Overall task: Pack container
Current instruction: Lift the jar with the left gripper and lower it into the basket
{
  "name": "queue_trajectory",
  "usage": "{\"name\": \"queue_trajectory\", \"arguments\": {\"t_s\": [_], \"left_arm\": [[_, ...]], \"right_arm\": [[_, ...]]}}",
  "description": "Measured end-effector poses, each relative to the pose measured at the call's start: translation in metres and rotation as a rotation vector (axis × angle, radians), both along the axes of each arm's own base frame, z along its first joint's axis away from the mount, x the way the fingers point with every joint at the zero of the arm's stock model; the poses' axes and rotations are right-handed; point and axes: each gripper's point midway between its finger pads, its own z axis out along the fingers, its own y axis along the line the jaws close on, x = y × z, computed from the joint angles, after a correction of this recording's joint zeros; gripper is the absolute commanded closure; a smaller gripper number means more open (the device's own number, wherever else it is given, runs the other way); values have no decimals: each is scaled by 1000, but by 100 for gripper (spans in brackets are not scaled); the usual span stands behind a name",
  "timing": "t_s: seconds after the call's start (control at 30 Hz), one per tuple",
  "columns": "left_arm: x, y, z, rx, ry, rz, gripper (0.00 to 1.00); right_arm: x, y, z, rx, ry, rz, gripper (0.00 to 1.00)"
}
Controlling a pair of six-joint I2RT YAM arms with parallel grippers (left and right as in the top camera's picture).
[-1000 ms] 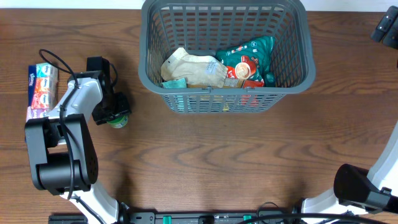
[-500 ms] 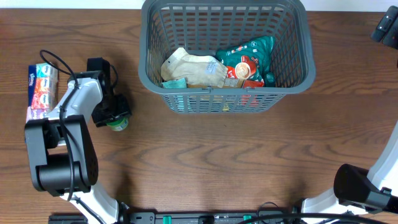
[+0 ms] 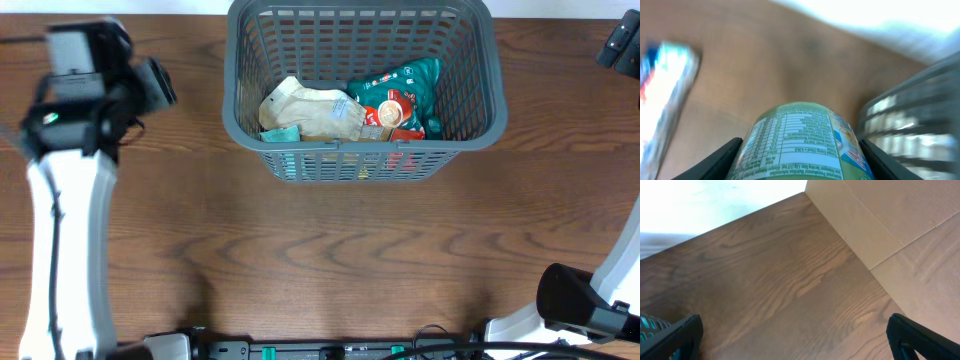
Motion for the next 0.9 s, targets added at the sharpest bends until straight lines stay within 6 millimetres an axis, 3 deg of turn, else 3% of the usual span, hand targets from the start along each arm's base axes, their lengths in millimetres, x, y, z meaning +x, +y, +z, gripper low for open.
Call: {"name": "queue_trajectory", "arguments": {"t_s": [0.1, 0.17, 0.23, 0.3, 0.43, 0.67, 0.8, 0.9], "left_arm": [[-1, -14, 68, -24, -203, -66, 94], [-5, -26, 99, -46, -299, -127, 94], [-6, -41, 121, -70, -371, -199, 94], [-5, -60, 131, -86, -413, -290, 94], [2, -108, 128, -122, -428, -463, 94], [19, -198, 101, -169, -408, -702, 94], [24, -242, 67, -199, -332, -792, 95], [32, -262, 41, -210, -262, -823, 95]], "right_arm": [[0, 0, 0, 0, 0, 0, 1], [0, 0, 0, 0, 0, 0, 1], [0, 0, 0, 0, 0, 0, 1], [0, 0, 0, 0, 0, 0, 1], [0, 0, 0, 0, 0, 0, 1], [0, 0, 0, 0, 0, 0, 1], [0, 0, 0, 0, 0, 0, 1], [0, 0, 0, 0, 0, 0, 1]]}}
